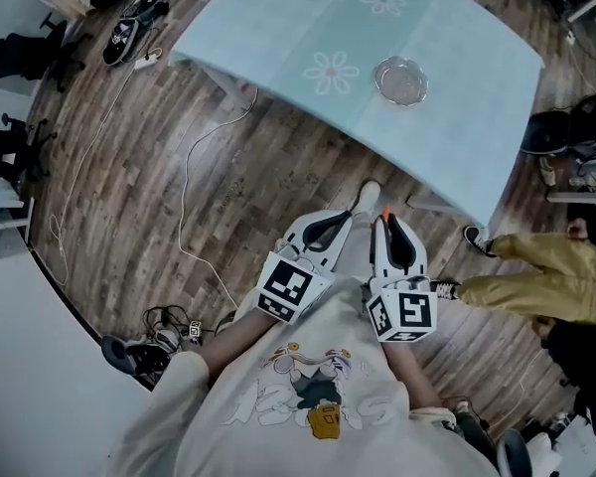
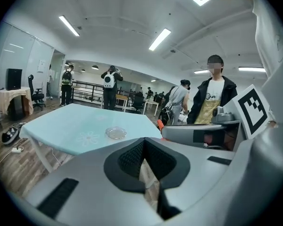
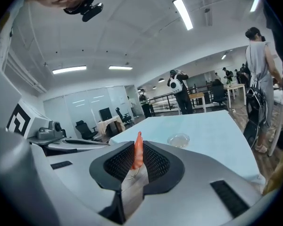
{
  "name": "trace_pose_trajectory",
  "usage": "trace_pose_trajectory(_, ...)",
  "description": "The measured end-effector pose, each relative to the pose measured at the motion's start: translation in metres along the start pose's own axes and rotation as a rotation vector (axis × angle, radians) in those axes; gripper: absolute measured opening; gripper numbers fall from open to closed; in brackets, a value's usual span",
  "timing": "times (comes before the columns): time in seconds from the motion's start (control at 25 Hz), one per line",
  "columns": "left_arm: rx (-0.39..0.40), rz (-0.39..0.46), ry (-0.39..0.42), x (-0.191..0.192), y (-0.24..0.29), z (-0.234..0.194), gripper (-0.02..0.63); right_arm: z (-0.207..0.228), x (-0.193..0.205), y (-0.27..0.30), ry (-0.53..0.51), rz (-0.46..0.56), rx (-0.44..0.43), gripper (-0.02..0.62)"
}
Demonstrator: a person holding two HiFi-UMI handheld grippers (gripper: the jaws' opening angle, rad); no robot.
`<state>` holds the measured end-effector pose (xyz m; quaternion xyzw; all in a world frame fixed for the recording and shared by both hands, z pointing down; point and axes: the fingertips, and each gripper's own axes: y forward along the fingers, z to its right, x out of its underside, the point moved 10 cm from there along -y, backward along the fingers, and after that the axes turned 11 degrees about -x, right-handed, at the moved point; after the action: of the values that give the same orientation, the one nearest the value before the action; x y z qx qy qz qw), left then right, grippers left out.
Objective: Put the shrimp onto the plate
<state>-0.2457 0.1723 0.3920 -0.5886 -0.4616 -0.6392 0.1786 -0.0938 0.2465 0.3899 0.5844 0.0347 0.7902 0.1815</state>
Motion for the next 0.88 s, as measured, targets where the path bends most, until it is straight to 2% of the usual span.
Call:
trace_pose_trajectory(0.2, 0.003, -0.028, 0.027, -0.032, 0.057, -0.007, 0.003, 0.05, -0.033, 0.031, 0.02, 0.005, -0.018, 0.075)
trace_pose_trajectory(0.32, -0.001, -0.025, 0.054, -0.053, 0.094, -0.01, 0.003, 0.086, -0.049, 0.053, 0.031, -0.031, -0.054, 0.075)
trace_pose_trajectory(0.4, -0.009, -0.021, 0.051, -0.068, 0.112, -0.012, 0.003, 0.105, -0.058, 0.064, 0.046, -0.055, -0.068, 0.075)
trace_pose_trajectory(0.56, -0.028, -0.023, -0.01, -0.094, 0.149, -0.017, 0.003, 0.142, -0.086, 0.08, 0.022, -0.067, -0.096, 0.075)
trace_pose_trajectory(0.68, -0.03, -0.04, 0.03, -0.105, 0.174, -0.014, 0.003, 0.168, -0.095, 0.091, 0.009, -0.081, -0.106, 0.075)
trace_pose_trajectory(0.88, -0.028, -0.05, 0.041, -0.127, 0.214, -0.009, 0.003, 0.203, -0.115, 0.106, 0.017, -0.103, -0.15, 0.075)
